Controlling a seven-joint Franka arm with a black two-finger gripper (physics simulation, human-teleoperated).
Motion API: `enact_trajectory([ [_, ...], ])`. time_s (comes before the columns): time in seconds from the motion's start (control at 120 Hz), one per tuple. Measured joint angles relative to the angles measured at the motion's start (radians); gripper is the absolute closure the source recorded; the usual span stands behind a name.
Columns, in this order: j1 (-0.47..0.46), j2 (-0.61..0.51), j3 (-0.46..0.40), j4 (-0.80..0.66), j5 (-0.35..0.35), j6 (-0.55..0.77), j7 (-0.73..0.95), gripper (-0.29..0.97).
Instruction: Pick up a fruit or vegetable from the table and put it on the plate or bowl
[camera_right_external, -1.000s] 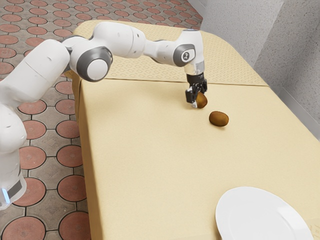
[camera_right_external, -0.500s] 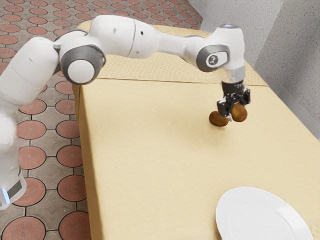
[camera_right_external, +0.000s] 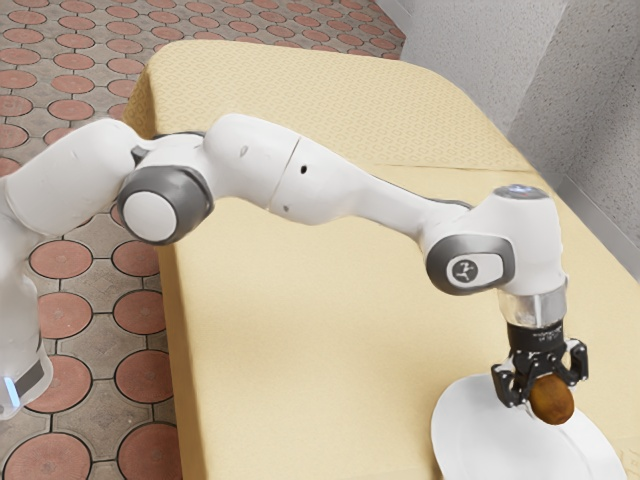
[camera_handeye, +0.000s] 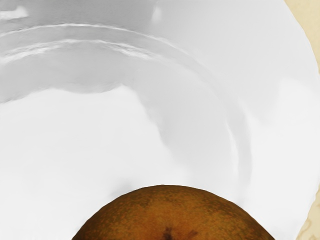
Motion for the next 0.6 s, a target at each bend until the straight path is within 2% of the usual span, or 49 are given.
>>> enact_trajectory([
  [0.167,-0.025,0.013,-0.02,0.0,-0.001,0.048,-0.019,0.49],
  [0.308,-0.026,0.009,-0.016,-0.004,-0.002,0.076,-0.033,0.2],
  [0.45,-0.02,-0.006,-0.009,-0.025,-0.002,0.093,-0.044,0.08],
  [0.517,-0.019,-0.067,0.081,-0.133,-0.001,0.097,-0.049,0.05],
  [0.567,-0.011,-0.181,0.184,-0.197,0.006,0.057,-0.064,0.03],
  [0.6,0.003,-0.277,0.248,-0.214,0.026,-0.017,-0.078,0.03],
])
